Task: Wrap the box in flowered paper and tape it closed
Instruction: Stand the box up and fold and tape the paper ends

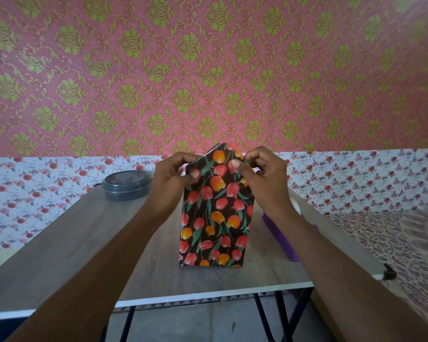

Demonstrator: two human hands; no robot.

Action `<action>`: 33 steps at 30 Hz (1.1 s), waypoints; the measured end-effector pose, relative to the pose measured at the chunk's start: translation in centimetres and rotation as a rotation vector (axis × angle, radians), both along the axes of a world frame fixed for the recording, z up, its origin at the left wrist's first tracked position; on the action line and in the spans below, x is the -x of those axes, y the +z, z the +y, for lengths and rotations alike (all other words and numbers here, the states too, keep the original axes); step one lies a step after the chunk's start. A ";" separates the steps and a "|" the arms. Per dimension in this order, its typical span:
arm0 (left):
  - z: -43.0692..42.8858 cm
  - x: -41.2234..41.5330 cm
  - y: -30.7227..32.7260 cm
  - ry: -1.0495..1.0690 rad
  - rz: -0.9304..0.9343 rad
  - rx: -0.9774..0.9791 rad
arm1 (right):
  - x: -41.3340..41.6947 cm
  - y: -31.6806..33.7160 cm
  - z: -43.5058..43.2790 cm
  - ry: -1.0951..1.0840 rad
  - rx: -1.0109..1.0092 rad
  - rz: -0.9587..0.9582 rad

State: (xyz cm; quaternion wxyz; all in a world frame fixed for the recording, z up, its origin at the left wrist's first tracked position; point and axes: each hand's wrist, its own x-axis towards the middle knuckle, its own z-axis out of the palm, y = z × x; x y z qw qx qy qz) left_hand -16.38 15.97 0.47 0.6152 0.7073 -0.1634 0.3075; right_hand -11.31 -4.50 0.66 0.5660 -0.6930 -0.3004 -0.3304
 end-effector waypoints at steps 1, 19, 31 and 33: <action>0.0 0.1 -0.1 0.048 -0.048 -0.037 | 0.2 0.1 0.0 0.024 0.017 -0.014; -0.4 1.9 2.8 0.337 -0.230 -0.316 | 0.9 1.6 1.0 0.127 0.089 -0.054; 1.0 2.6 2.4 0.277 -0.237 -0.298 | 1.9 2.1 0.5 0.171 0.009 0.037; 0.9 2.6 2.4 0.278 -0.235 -0.276 | 2.1 2.1 0.4 0.167 0.005 0.041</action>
